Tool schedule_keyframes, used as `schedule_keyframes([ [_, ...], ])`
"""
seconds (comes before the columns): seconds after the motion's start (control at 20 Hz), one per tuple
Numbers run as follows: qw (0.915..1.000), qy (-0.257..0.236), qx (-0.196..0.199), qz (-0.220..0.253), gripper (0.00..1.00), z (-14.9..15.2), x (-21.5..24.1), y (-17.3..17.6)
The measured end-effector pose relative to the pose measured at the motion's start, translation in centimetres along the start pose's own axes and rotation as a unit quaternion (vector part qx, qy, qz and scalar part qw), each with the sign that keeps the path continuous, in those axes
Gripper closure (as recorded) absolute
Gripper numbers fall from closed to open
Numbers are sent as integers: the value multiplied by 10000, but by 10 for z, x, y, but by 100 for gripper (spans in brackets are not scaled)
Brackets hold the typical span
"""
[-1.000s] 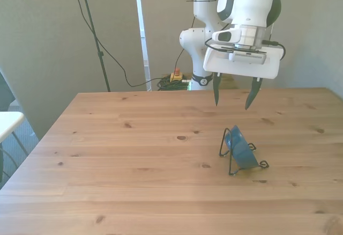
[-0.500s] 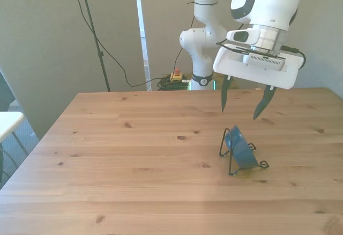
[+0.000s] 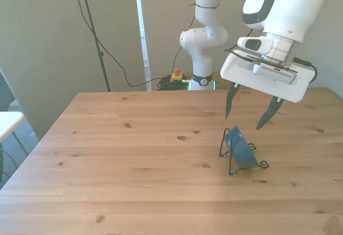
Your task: Unload the bowl
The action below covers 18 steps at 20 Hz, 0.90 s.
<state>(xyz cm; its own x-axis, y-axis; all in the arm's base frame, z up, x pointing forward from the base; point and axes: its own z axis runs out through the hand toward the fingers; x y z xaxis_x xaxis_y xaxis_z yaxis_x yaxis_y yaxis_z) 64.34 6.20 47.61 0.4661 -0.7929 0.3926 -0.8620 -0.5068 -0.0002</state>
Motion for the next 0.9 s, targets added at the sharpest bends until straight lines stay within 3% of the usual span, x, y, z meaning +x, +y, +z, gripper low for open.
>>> schedule_keyframes([
  [0.9, 9985, 283, -459, 75, 0, 15, -22, -32],
])
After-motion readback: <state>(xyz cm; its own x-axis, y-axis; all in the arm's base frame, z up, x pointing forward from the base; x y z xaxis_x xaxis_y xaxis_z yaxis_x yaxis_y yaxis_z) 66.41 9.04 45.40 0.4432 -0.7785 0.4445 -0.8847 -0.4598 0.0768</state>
